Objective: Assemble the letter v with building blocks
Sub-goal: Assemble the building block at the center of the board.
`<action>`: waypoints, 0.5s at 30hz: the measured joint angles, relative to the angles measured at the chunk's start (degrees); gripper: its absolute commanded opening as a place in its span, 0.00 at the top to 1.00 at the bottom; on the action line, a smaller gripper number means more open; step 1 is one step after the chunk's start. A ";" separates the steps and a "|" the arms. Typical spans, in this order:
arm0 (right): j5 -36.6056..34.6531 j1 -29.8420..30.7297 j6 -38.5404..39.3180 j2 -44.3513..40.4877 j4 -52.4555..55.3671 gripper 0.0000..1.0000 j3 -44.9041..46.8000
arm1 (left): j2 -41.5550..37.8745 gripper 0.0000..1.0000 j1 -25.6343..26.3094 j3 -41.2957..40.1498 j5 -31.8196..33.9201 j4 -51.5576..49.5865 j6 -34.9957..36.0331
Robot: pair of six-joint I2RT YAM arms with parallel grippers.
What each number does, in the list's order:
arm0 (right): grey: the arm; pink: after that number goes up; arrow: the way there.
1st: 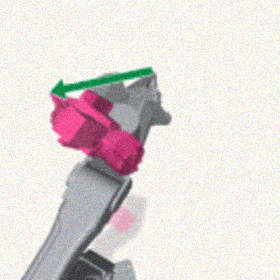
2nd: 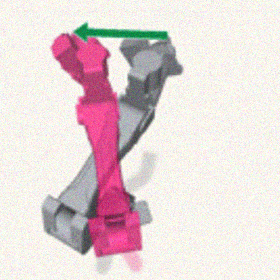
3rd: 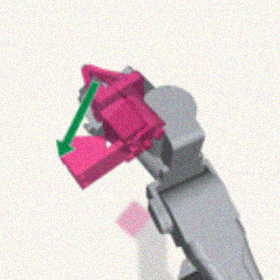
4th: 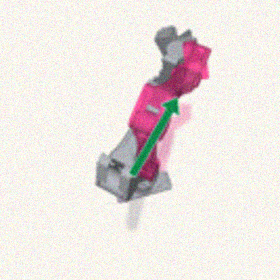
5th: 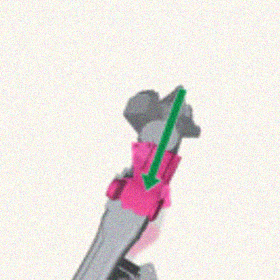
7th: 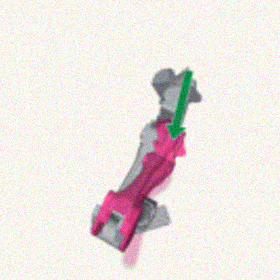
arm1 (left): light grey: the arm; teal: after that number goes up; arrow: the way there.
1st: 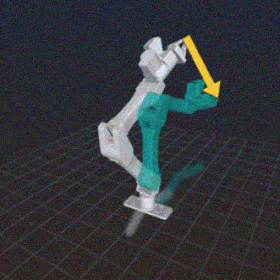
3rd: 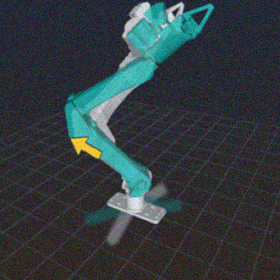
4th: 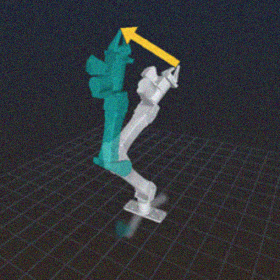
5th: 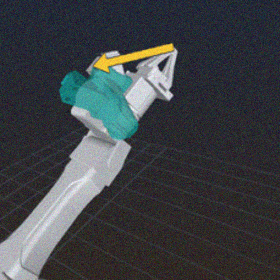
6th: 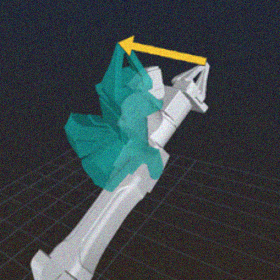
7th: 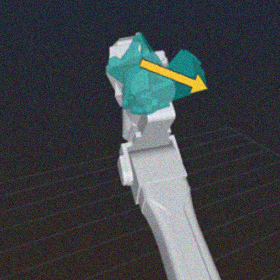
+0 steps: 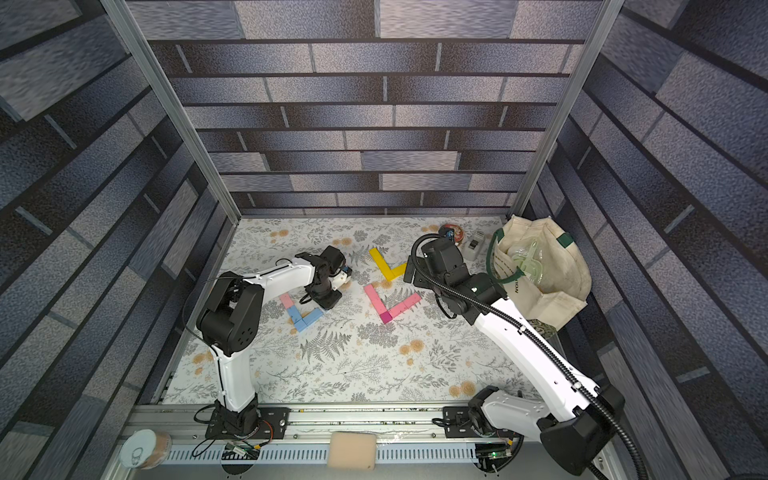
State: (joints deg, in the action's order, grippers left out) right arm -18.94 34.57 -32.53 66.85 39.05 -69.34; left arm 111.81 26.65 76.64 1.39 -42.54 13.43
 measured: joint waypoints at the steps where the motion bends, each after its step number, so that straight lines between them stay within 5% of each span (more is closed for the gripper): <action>1: 0.00 0.00 -0.04 0.00 0.00 0.00 0.00 | -0.02 0.77 0.00 -0.07 0.13 -0.02 0.13; 15: 0.85 0.00 -0.07 0.04 0.00 0.00 0.00 | -1.20 0.74 0.00 -1.68 0.37 0.50 0.81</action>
State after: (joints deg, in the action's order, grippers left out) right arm -18.09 34.57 -32.60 66.89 39.05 -69.34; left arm 110.61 26.65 74.96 1.76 -42.04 14.24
